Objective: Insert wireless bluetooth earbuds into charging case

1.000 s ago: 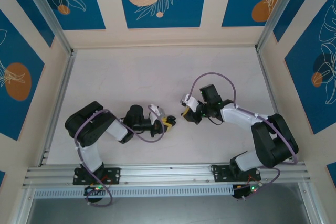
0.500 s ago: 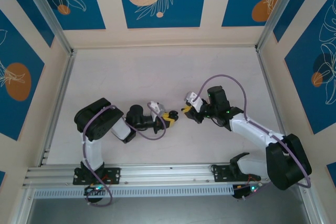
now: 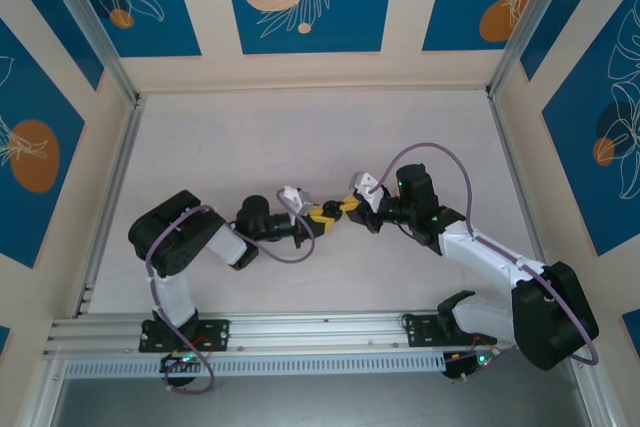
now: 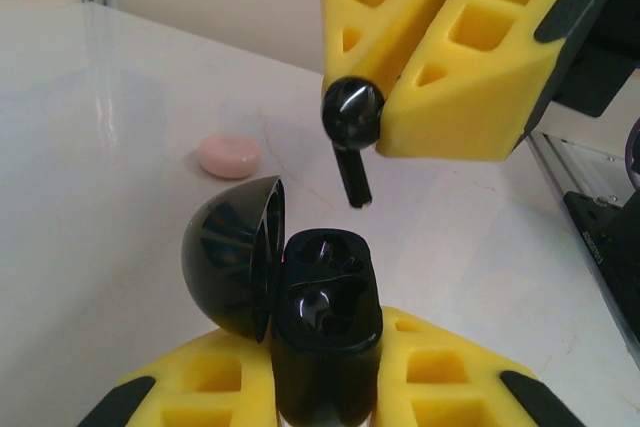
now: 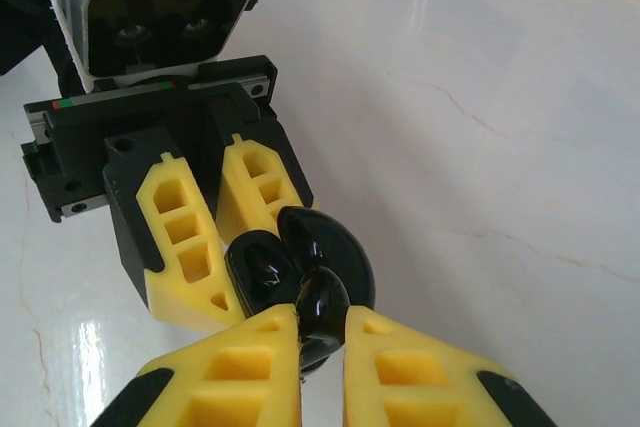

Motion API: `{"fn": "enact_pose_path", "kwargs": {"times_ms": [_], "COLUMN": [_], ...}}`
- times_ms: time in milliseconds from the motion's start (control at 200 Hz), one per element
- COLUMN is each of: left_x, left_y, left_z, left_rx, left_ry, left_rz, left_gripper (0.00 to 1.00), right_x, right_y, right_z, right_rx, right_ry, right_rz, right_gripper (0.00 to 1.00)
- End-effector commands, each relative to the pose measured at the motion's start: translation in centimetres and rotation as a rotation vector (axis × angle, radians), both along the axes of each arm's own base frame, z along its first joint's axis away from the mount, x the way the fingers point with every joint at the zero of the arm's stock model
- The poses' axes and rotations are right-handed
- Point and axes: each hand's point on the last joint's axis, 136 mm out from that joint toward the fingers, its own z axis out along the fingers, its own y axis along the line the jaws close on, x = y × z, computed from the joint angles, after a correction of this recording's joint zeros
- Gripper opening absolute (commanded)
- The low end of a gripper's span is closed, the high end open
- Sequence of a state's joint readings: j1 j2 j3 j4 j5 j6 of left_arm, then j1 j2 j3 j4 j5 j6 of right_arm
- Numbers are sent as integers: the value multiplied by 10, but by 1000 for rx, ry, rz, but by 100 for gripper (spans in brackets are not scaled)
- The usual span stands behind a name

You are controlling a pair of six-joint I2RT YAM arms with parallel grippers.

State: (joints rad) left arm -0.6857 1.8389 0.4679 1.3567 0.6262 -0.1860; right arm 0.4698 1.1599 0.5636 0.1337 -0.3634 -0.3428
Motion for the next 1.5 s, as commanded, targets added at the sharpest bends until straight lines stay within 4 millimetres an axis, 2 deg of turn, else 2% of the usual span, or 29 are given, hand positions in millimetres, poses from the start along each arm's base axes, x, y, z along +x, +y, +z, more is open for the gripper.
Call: {"fn": "enact_pose_path", "kwargs": {"times_ms": [0,300,580,840,1005,1145,1265,1375,1495], "left_x": [-2,-3,15,20,18,16,13,10,8], "left_y": [-3,-2,4,7,9,13,16,17,17], "left_z": [28,33,3,-3,-2,-4,-8,-10,-11], "left_rx": [-63,-71,-13,1,3,13,24,29,29], "left_ry": [-64,-79,-30,-24,-31,-37,-34,-26,-22], "left_rz": [-16,-9,98,128,135,140,141,137,130], "left_gripper": [19,20,20,20,20,20,20,20,20], "right_x": [-5,-6,8,25,46,44,25,0,-20], "right_y": [8,11,4,-9,-45,-81,-119,-154,-174], "right_z": [7,9,3,-1,-8,-20,-37,-57,-76], "right_rx": [63,92,56,50,40,20,-29,-86,-101], "right_ry": [-7,-11,45,238,471,688,889,1079,1231], "right_rz": [32,37,-60,-252,-560,-790,-985,-1150,-1255], "right_gripper": [14,14,16,26,26,26,27,30,34]}}
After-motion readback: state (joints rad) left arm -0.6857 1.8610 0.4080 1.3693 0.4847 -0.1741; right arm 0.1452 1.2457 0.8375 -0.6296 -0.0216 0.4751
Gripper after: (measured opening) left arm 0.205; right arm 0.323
